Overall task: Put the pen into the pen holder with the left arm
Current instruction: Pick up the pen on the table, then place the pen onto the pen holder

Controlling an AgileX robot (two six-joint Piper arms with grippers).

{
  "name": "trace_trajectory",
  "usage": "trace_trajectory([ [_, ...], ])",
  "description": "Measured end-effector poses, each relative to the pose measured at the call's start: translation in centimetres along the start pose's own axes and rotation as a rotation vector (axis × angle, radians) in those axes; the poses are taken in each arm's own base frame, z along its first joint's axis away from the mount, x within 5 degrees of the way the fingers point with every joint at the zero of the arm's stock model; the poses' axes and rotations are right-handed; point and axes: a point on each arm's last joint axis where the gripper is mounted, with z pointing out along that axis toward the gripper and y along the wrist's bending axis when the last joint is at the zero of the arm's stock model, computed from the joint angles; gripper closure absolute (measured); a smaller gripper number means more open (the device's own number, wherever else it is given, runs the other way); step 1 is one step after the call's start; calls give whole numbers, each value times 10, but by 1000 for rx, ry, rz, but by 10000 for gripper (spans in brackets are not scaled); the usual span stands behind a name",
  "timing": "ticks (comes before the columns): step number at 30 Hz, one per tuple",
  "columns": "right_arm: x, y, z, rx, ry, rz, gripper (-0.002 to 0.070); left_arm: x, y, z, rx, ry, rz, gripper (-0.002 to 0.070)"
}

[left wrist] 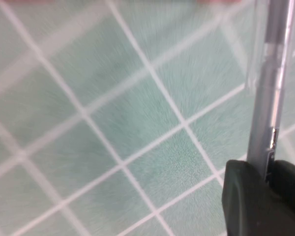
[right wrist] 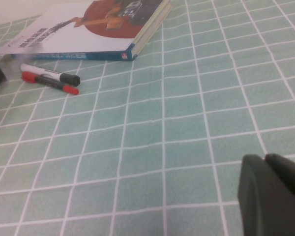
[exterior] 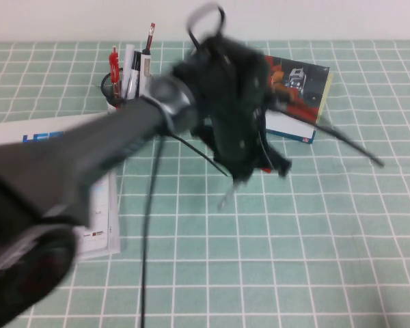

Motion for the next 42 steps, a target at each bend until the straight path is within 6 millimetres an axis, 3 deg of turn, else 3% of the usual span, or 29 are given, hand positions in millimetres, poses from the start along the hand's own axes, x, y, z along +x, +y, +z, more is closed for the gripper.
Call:
trace_trajectory([
  [4, 0, 0, 0, 0, 0, 0, 696, 8, 6, -58, -15, -186, 19, 627],
  [7, 0, 0, 0, 0, 0, 0, 696, 21, 14, -83, -12, -347, 19, 627],
  [14, 0, 0, 0, 0, 0, 0, 696, 65, 58, -105, -38, -693, -46, 627],
  [21, 0, 0, 0, 0, 0, 0, 696, 88, 106, -95, -107, -993, -125, 627],
  [28, 0, 0, 0, 0, 0, 0, 696, 84, 156, -83, -162, -1223, -239, 627],
  [38, 0, 0, 0, 0, 0, 0, 696, 66, 208, -21, -209, -1161, -334, 627],
  [42, 0, 0, 0, 0, 0, 0, 696, 54, 216, -8, -211, -1165, -335, 627],
])
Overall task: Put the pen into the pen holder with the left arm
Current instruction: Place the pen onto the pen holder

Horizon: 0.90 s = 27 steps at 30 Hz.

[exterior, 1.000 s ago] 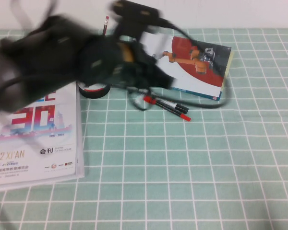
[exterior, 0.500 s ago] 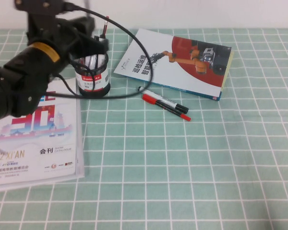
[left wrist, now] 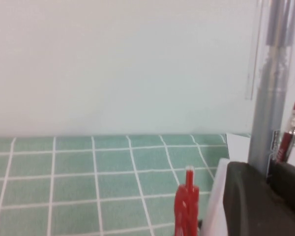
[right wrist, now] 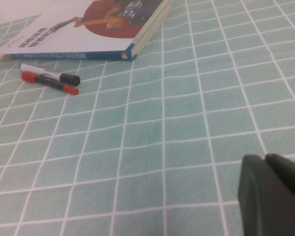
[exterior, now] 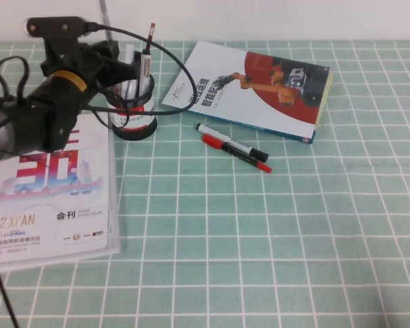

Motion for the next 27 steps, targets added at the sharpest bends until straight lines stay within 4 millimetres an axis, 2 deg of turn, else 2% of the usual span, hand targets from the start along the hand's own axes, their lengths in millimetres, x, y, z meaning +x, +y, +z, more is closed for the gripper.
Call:
trace_trajectory([
  [5, 0, 0, 0, 0, 0, 0, 696, 6, 1, 17, 1, -8, 40, 627],
  [14, 0, 0, 0, 0, 0, 0, 696, 31, 5, 26, -6, 43, 69, 627],
  [24, 0, 0, 0, 0, 0, 0, 696, 34, 6, 26, -11, 54, 68, 628],
  [27, 0, 0, 0, 0, 0, 0, 696, 34, 6, 26, -11, 54, 68, 606],
])
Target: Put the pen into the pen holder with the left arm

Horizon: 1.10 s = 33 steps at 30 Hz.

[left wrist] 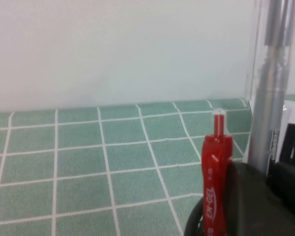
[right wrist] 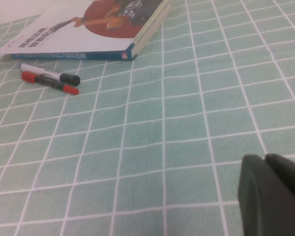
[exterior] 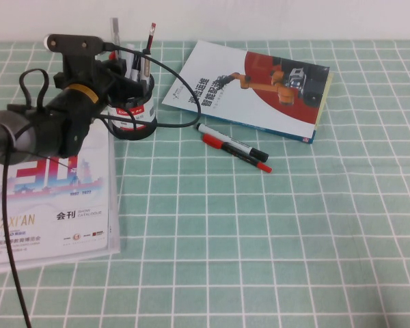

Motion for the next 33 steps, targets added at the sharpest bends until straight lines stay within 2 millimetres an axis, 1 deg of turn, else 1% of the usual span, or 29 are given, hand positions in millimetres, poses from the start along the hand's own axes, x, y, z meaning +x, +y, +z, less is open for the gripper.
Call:
trace_trajectory([
  [2, 0, 0, 0, 0, 0, 0, 696, 0, 0, 0, -1, 0, -2, 568],
  [6, 0, 0, 0, 0, 0, 0, 696, 1, 2, 0, -28, 22, -47, 447],
  [9, 0, 0, 0, 0, 0, 0, 696, -3, 5, -4, -61, 54, -110, 370],
  [11, 0, 0, 0, 0, 0, 0, 696, -9, 5, -8, -71, 78, -131, 347],
  [13, 0, 0, 0, 0, 0, 0, 696, -19, 5, -15, -77, 112, -141, 335],
  [17, 0, 0, 0, 0, 0, 0, 696, -48, 0, -36, -67, 169, -119, 331],
  [19, 0, 0, 0, 0, 0, 0, 696, -67, -6, -50, -52, 184, -100, 342],
  [21, 0, 0, 0, 0, 0, 0, 696, -84, -14, -64, -31, 187, -77, 383],
  [22, 0, 0, 0, 0, 0, 0, 696, -93, -19, -72, -18, 187, -66, 424],
  [25, 0, 0, 0, 0, 0, 0, 696, -121, -33, -99, 21, 159, -37, 580],
  [26, 0, 0, 0, 0, 0, 0, 696, -128, -38, -110, 34, 143, -28, 613],
  [28, 0, 0, 0, 0, 0, 0, 696, -138, -43, -128, 51, 125, -17, 647],
  [29, 0, 0, 0, 0, 0, 0, 696, -146, -45, -144, 59, 106, -9, 659],
  [30, 0, 0, 0, 0, 0, 0, 696, -148, -45, -154, 62, 104, -8, 664],
  [33, 0, 0, 0, 0, 0, 0, 696, -156, -45, -196, 69, 77, -8, 672],
])
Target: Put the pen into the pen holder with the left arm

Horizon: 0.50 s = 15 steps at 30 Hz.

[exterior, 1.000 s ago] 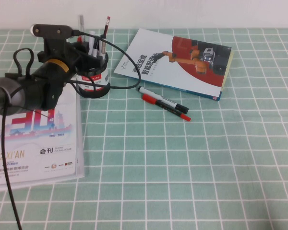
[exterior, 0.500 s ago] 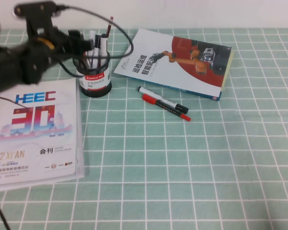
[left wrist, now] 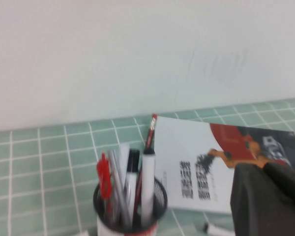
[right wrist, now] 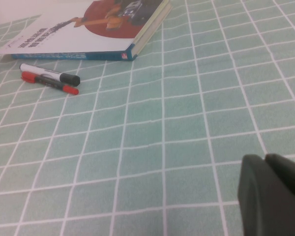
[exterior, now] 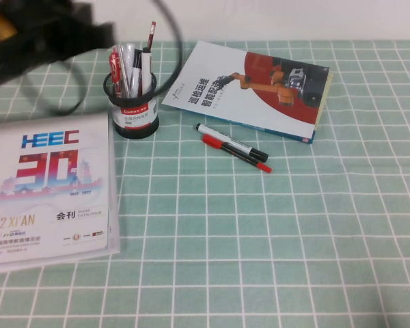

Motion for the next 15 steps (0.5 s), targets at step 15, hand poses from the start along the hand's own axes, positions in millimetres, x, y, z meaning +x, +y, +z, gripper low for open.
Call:
trace_trajectory([
  [15, 0, 0, 0, 0, 0, 0, 696, 97, 4, -126, 3, 135, 41, 675],
])
